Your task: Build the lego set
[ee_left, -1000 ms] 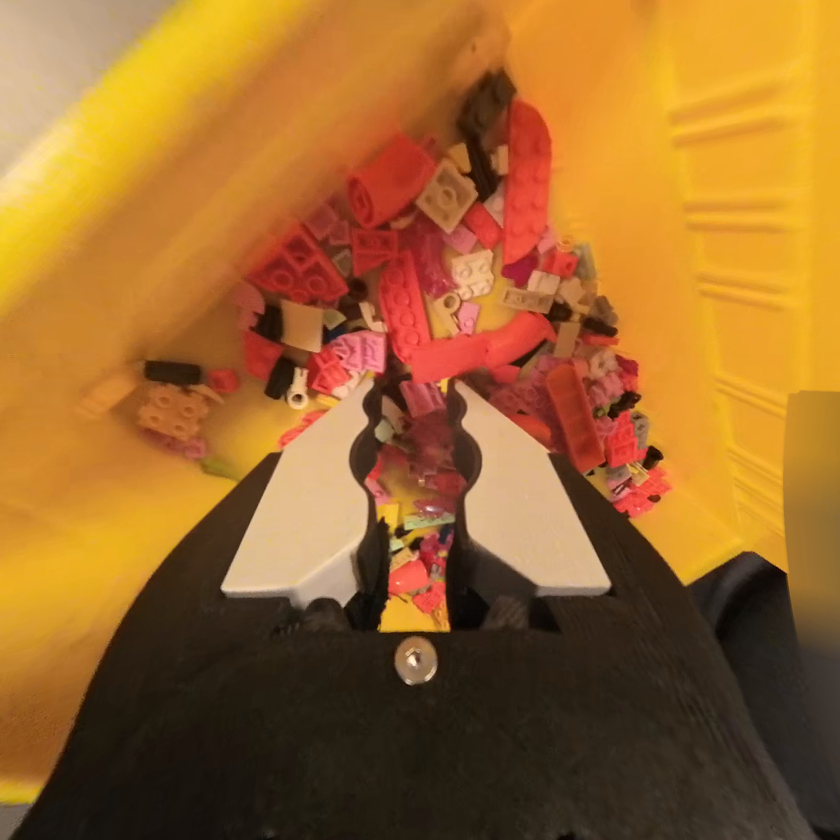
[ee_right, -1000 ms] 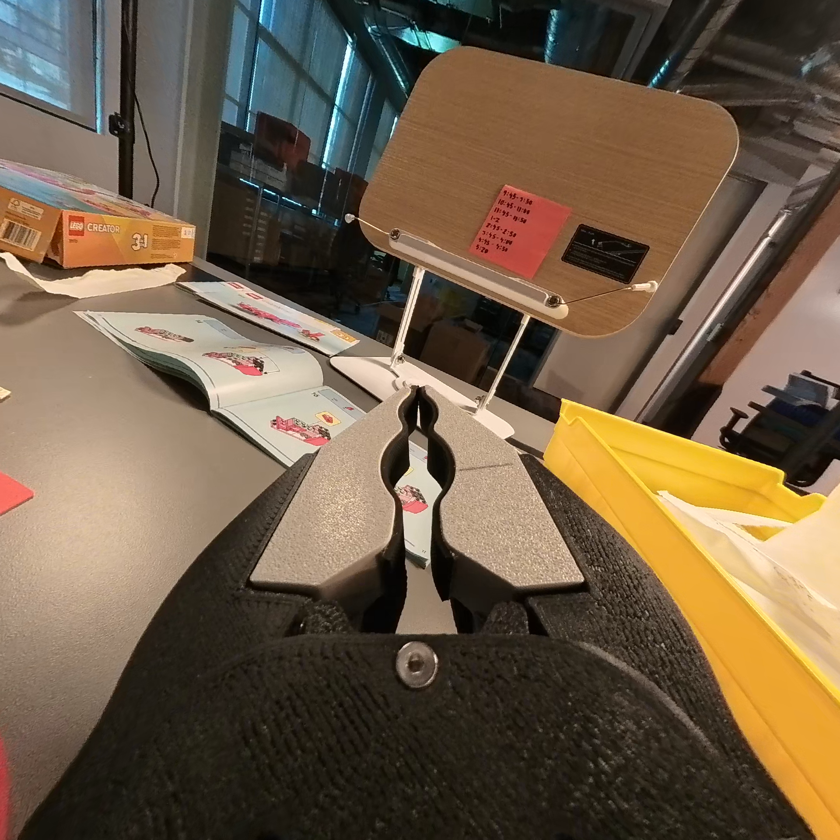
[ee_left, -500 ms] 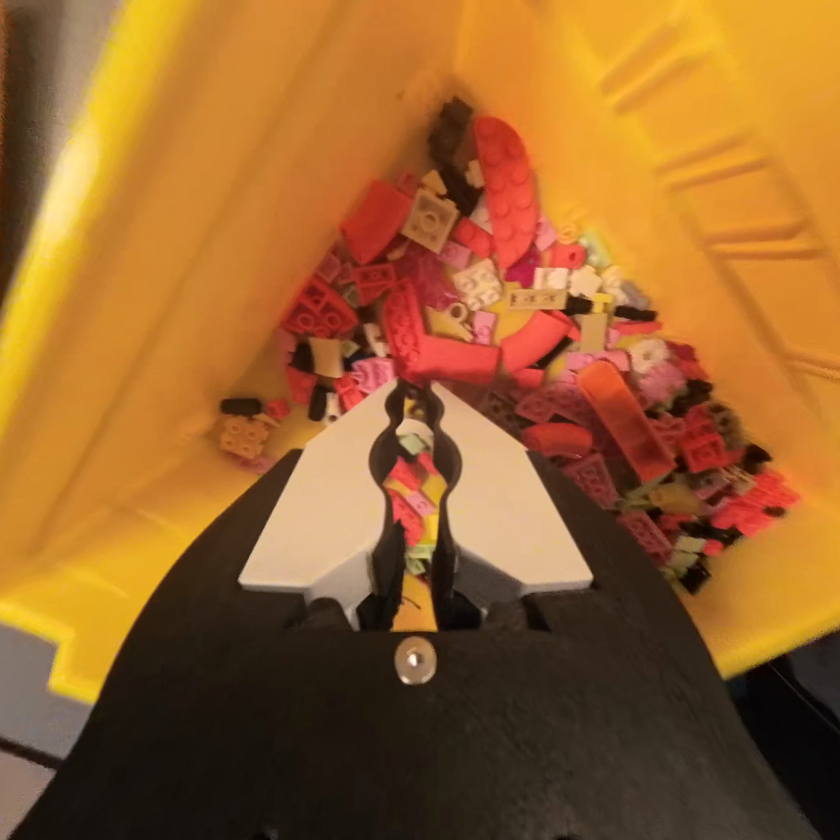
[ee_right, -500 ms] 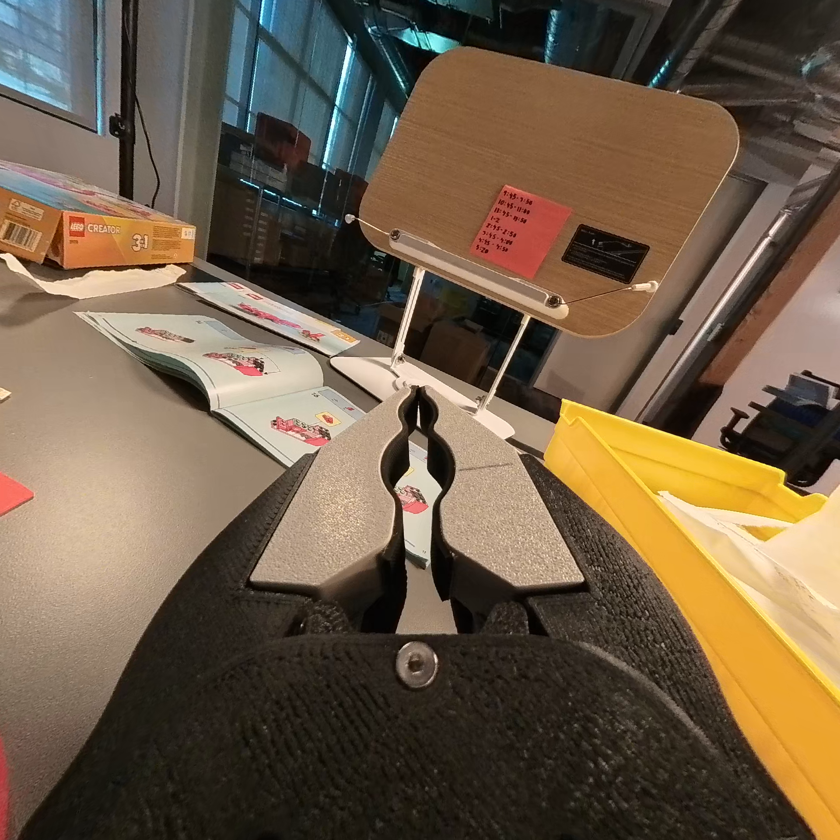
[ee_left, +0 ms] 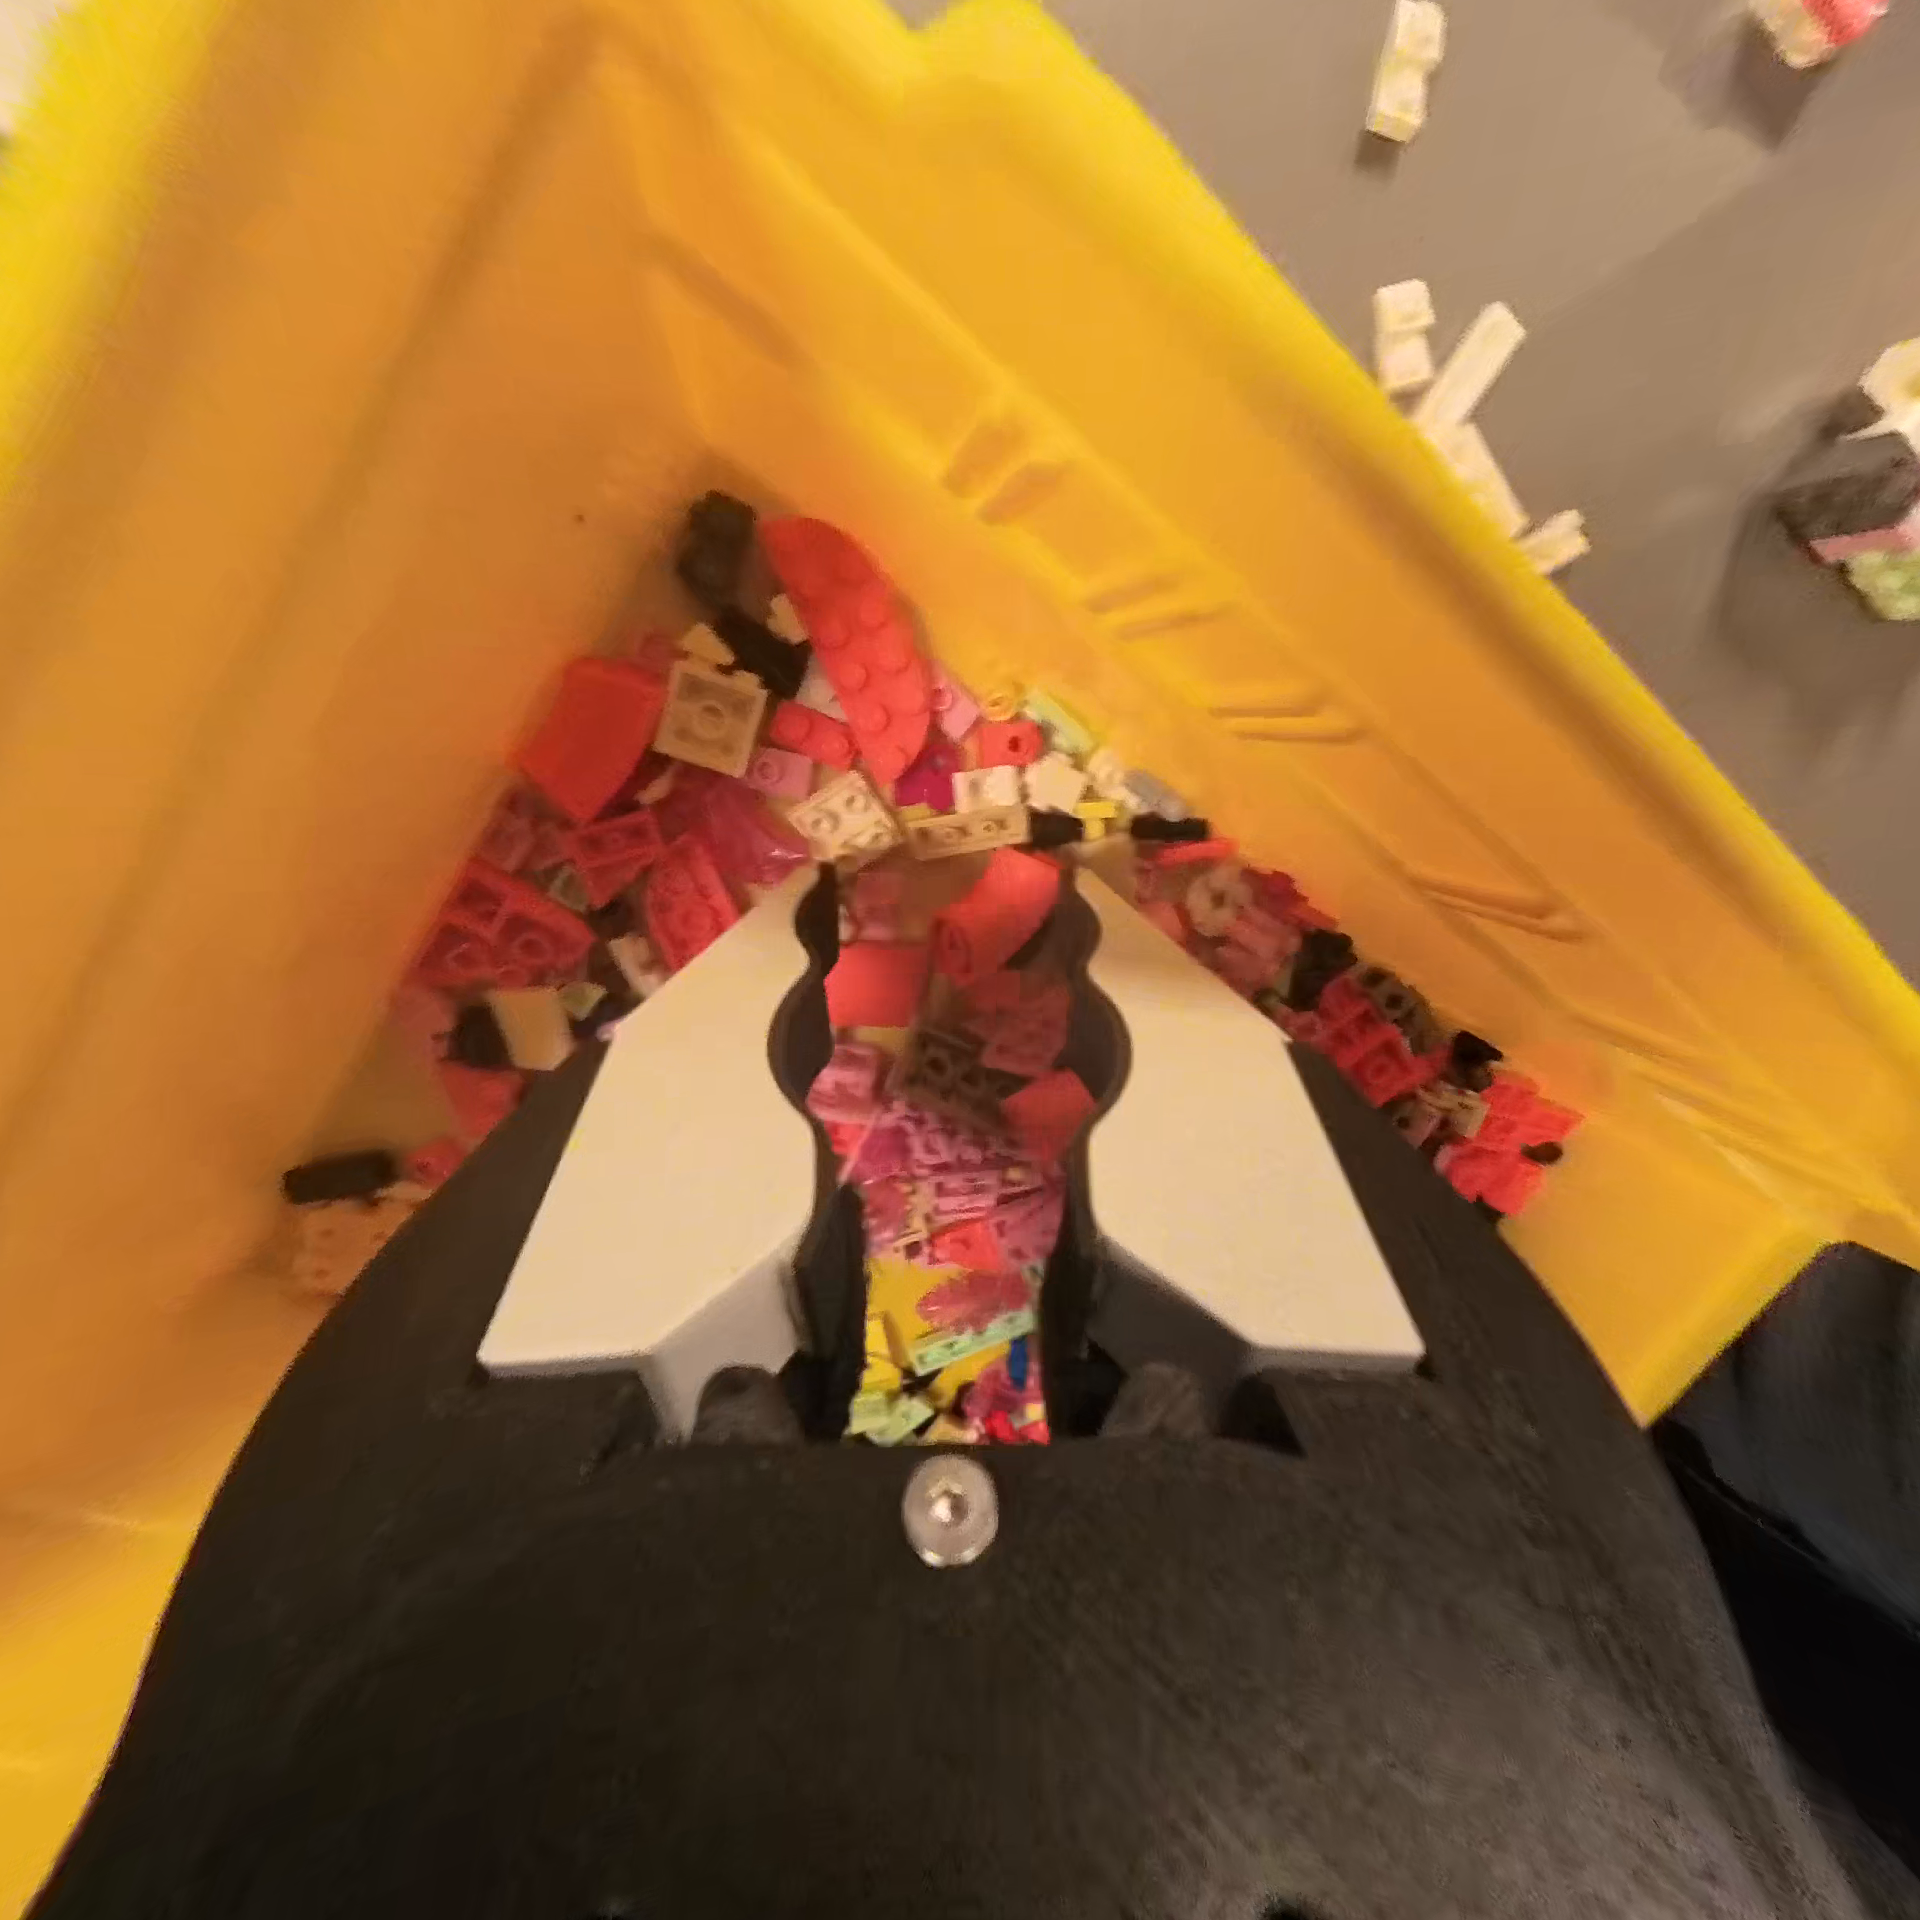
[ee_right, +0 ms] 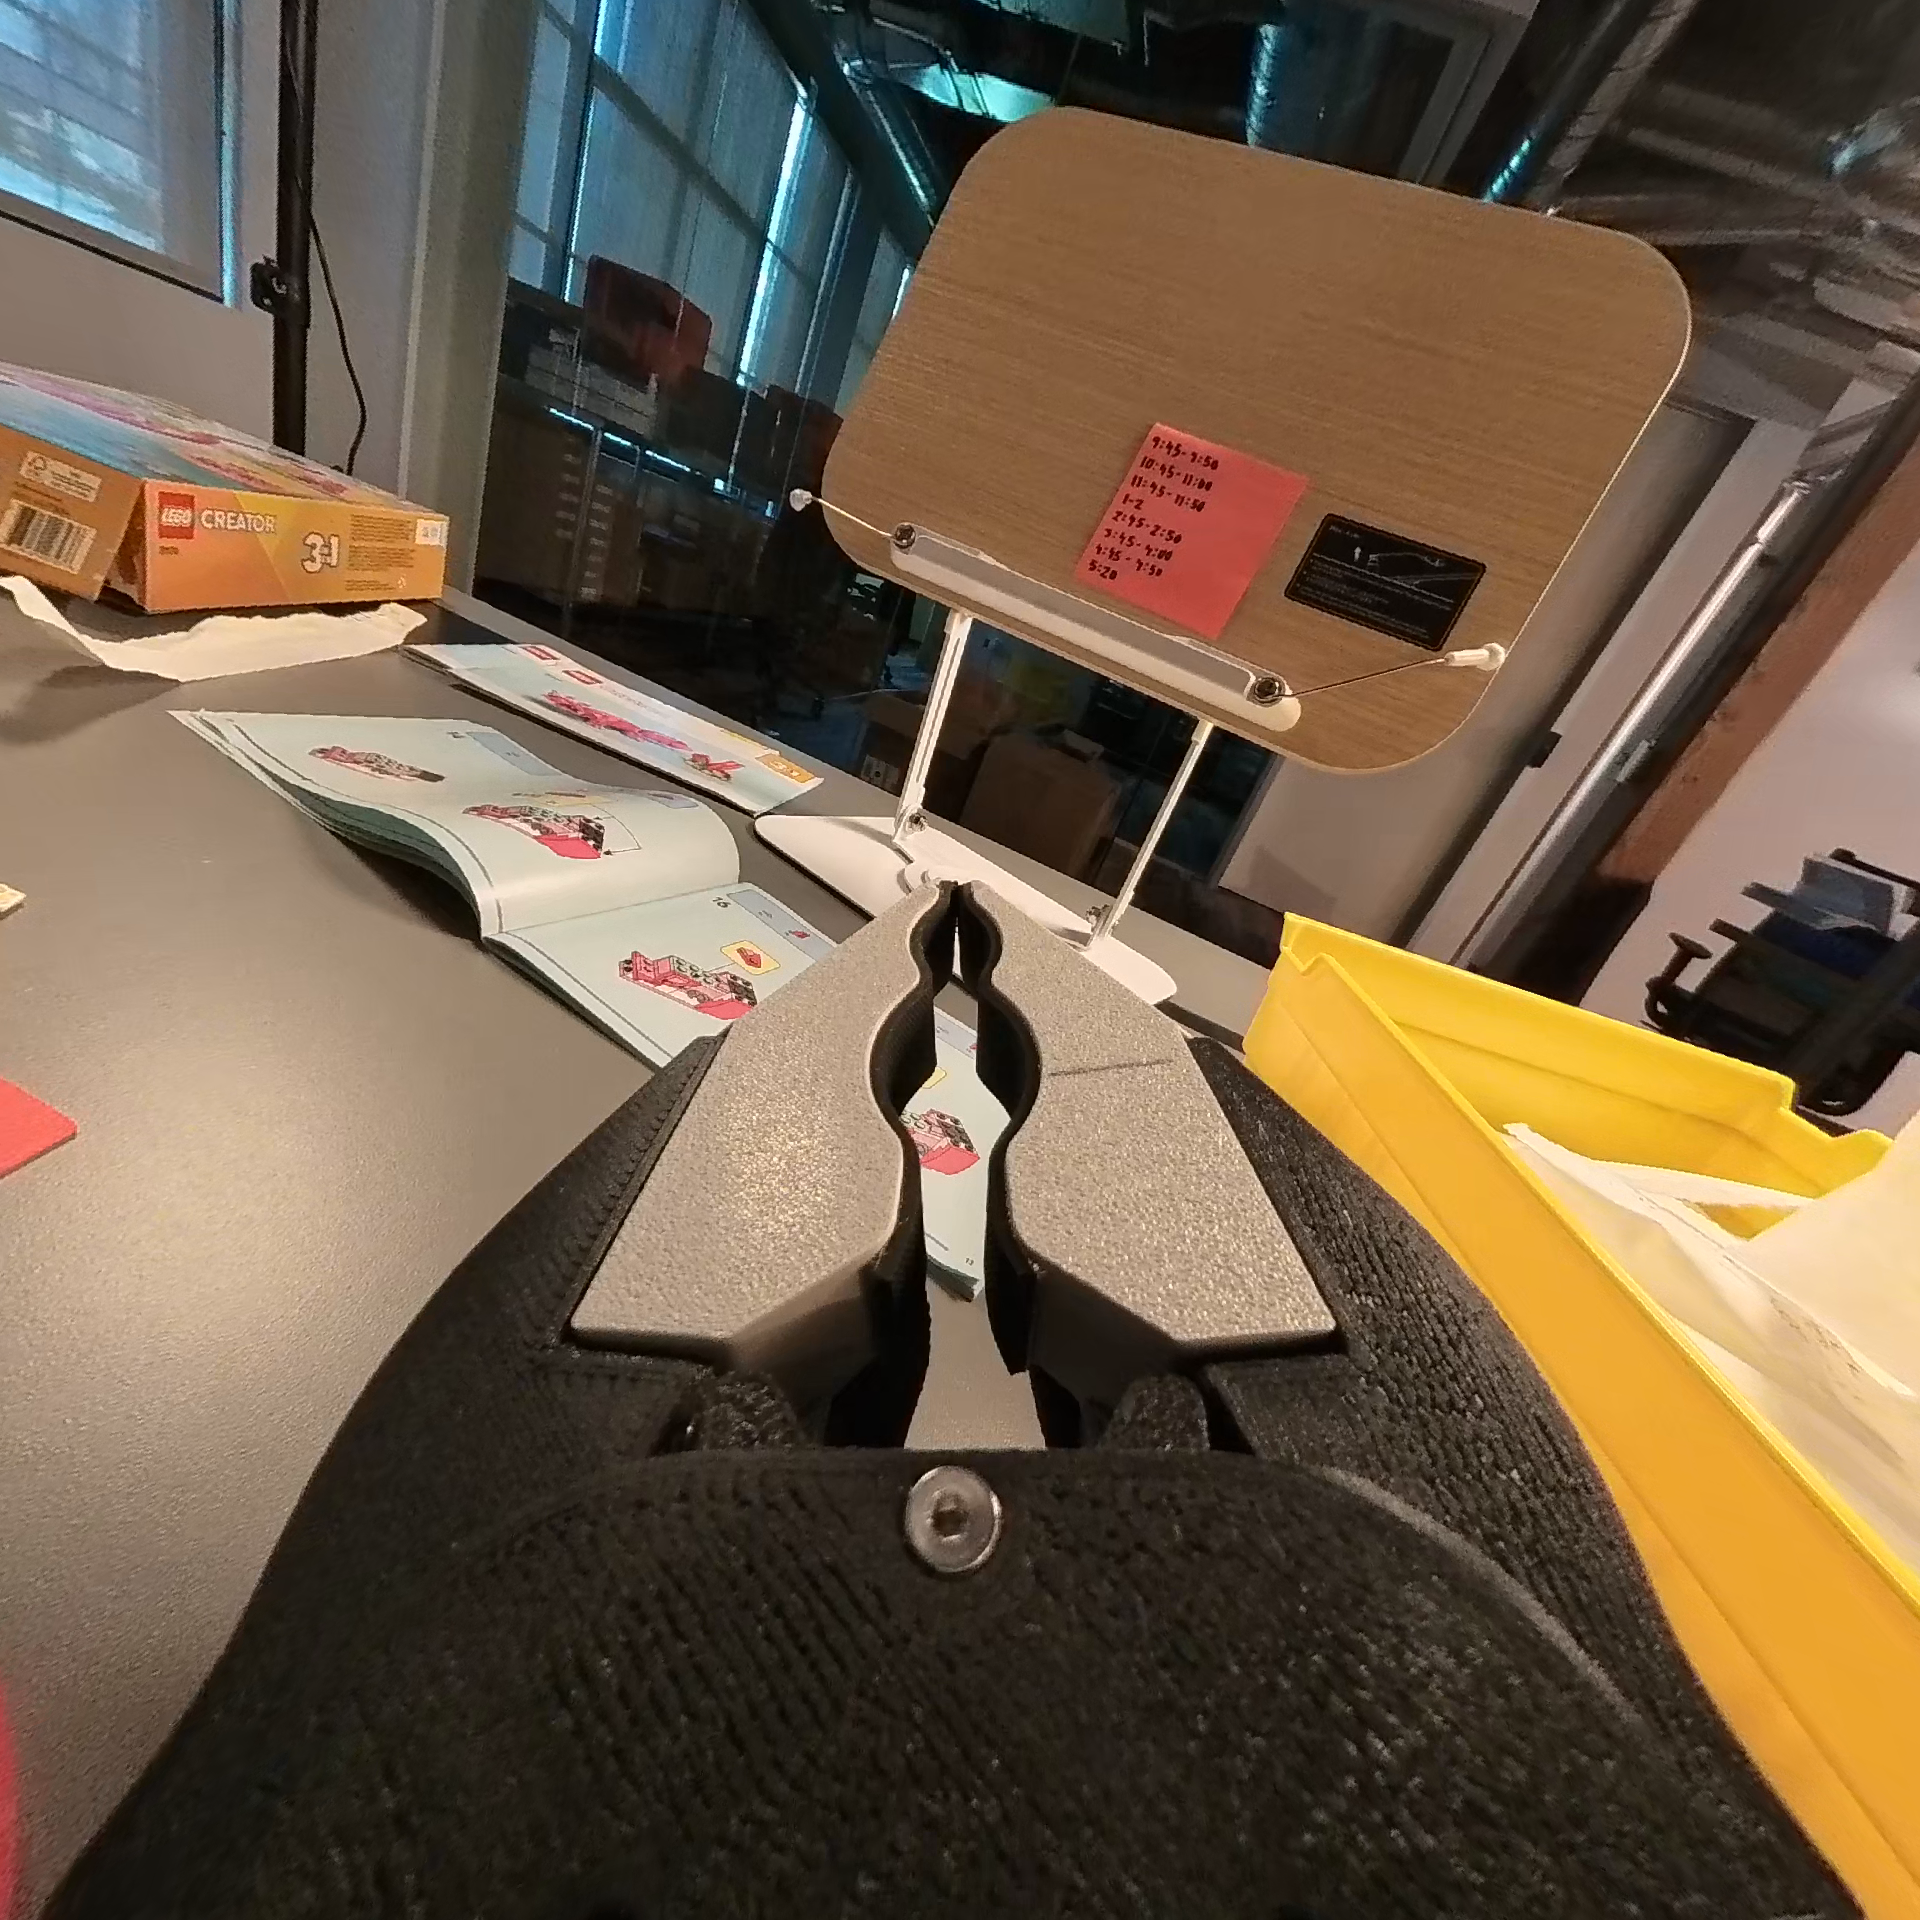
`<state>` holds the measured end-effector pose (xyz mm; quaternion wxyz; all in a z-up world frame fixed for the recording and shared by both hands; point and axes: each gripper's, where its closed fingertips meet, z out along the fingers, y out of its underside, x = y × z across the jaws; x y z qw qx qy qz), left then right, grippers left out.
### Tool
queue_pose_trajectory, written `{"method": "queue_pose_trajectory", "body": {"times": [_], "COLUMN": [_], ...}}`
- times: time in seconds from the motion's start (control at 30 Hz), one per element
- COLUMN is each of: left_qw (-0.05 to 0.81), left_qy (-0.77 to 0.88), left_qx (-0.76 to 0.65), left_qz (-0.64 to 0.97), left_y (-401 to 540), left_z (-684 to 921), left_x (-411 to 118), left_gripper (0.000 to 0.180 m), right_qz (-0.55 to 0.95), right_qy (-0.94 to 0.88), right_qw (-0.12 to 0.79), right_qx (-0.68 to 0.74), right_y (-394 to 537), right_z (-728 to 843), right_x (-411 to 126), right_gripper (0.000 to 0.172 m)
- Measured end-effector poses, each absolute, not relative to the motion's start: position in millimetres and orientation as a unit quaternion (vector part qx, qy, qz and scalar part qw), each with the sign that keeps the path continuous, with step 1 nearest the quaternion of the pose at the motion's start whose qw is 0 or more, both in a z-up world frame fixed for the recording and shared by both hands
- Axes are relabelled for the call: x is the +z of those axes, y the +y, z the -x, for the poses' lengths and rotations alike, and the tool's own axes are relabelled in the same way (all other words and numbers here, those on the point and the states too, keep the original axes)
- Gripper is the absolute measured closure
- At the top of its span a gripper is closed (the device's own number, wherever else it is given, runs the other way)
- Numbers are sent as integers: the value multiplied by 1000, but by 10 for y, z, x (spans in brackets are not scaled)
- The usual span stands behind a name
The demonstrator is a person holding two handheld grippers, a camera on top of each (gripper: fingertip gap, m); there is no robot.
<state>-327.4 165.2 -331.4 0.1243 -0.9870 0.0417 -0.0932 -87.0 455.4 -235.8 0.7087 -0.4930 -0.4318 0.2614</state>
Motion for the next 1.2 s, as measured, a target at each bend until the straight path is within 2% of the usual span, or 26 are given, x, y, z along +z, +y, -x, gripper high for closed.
{"method": "queue_pose_trajectory", "body": {"times": [0.13, 0.23, 0.3, 0.37, 0.43, 0.53, 0.6, 0.67, 0.77, 0.83, 0.97, 1.0, 1.1, 1.2], "left_qw": [110, 72, 60, 85, 96, 117, 121, 106, 61, 45, 95, 98, 83, 77], "left_qy": [65, 106, 147, 136, 102, 92, 129, 181, 259, 288, 265, 245, 193, 215], "left_qx": [-151, -112, -51, -2, 56, -35, -120, -113, -39, -16, 52, 69, 127, 103], "left_qz": [980, 985, 986, 987, 989, 988, 977, 971, 963, 957, 958, 962, 969, 968], "left_y": [1575, 1423, 1351, 1407, 1426, 1407, 1354, 1275, 1165, 1133, 1334, 1359, 1341, 1256], "left_z": [3053, 3102, 3224, 3370, 3611, 3390, 3069, 2949, 2956, 2951, 3188, 3296, 3629, 3536], "left_x": [-3256, -3325, -3352, -3292, -3219, -3131, -3076, -3136, -3338, -3414, -3296, -3277, -3261, -3269], "left_gripper": [113, 109, 128, 159, 169, 145, 114, 94, 83, 86, 142, 148, 146, 130], "right_qz": [493, 493, 493, 493, 493, 492, 492, 492, 492, 492, 492, 492, 492, 492], "right_qy": [-432, -432, -432, -432, -433, -433, -433, -433, -433, -432, -432, -432, -432, -433], "right_qw": [709, 709, 709, 708, 708, 709, 709, 709, 709, 709, 709, 709, 709, 709], "right_qx": [261, 261, 261, 261, 261, 260, 261, 260, 260, 260, 261, 261, 261, 261], "right_y": [4554, 4554, 4555, 4555, 4554, 4553, 4553, 4554, 4554, 4555, 4554, 4554, 4554, 4553], "right_z": [870, 871, 871, 872, 873, 872, 873, 873, 873, 870, 870, 869, 870, 870], "right_x": [-2358, -2359, -2359, -2360, -2360, -2360, -2359, -2360, -2360, -2359, -2358, -2358, -2359, -2359], "right_gripper": [172, 172, 172, 172, 172, 172, 172, 172, 172, 172, 172, 172, 172, 172]}}
